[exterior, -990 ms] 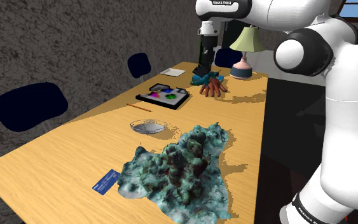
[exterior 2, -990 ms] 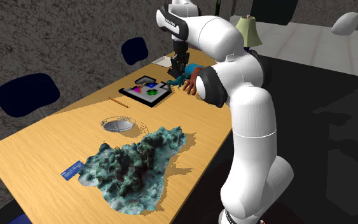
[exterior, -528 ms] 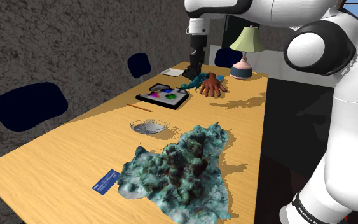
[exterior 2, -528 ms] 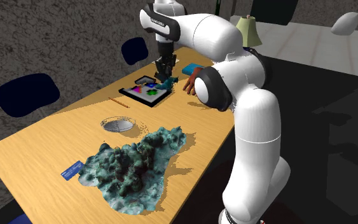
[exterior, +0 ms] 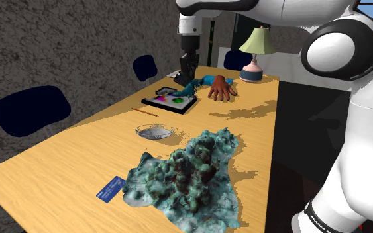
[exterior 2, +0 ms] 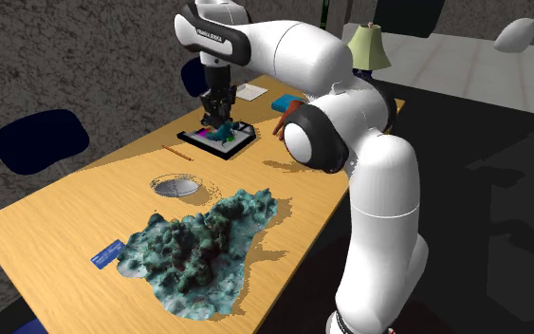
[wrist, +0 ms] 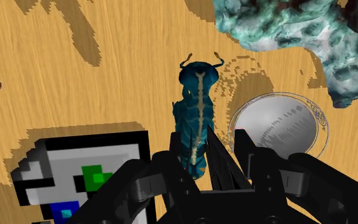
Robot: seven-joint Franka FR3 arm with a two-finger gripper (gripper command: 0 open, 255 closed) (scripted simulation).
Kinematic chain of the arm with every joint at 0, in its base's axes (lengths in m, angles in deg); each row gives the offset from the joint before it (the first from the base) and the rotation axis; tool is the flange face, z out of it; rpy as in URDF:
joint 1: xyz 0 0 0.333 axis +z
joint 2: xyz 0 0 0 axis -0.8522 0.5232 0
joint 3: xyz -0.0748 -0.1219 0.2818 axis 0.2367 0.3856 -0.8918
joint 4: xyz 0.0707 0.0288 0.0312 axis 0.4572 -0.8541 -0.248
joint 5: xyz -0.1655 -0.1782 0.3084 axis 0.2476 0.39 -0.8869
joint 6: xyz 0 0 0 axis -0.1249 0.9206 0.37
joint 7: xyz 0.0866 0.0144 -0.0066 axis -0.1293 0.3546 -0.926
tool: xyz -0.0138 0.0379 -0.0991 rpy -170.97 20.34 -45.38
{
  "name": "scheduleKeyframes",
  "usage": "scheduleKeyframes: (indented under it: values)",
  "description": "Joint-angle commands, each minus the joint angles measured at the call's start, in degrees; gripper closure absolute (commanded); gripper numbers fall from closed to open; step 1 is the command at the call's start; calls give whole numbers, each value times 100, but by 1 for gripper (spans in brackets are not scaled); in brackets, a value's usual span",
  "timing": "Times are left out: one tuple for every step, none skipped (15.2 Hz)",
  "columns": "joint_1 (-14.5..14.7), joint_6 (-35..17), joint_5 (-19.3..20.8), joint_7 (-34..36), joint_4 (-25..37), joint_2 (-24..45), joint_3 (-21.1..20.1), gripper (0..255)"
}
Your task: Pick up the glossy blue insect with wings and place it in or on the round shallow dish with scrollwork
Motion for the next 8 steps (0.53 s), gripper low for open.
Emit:
scheduleKeyframes:
  values:
    - [180,-1,-4,287,73,49,-97,255]
    - [259,21,-6,412,138,81,-140,255]
    - [337,47,-8,536,214,121,-182,255]
    - [415,76,-11,659,301,167,-222,255]
    - [491,109,-14,783,400,222,-264,255]
    - [568,147,-17,906,511,284,-305,255]
    - [644,189,-21,1029,635,356,-343,255]
    - [721,237,-25,1151,775,436,-381,255]
